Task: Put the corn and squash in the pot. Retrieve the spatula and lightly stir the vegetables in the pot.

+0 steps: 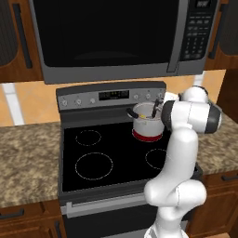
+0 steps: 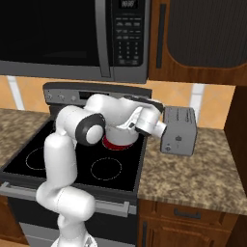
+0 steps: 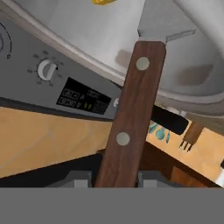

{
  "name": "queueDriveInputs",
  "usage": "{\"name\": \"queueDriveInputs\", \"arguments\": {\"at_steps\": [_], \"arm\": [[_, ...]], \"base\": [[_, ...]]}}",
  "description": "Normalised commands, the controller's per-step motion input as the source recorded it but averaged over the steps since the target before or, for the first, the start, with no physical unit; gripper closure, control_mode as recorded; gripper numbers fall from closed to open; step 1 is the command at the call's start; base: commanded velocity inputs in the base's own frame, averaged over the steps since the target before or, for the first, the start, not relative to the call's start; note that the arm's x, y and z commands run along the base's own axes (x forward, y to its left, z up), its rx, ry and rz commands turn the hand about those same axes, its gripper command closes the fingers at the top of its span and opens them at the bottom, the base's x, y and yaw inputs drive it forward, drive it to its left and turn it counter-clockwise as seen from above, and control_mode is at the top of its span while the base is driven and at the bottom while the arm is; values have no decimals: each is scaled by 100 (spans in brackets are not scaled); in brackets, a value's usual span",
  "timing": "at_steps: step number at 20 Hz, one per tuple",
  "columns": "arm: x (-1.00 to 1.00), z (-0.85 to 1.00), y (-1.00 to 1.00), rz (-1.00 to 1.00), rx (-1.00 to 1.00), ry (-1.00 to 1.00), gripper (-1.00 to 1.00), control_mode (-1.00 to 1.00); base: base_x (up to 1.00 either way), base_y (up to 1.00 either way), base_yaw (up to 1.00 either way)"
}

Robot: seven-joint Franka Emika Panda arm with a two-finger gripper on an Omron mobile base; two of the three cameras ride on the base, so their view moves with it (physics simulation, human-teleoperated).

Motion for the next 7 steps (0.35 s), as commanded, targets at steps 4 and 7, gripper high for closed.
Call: {"name": "queueDriveInputs", "arguments": {"at_steps": [4, 7], "arm": [[3, 9, -5, 0, -14, -23, 100, -100], [0, 40, 0, 0, 0, -12, 100, -100]], "base": [[0, 0, 0], [0, 0, 0]]}}
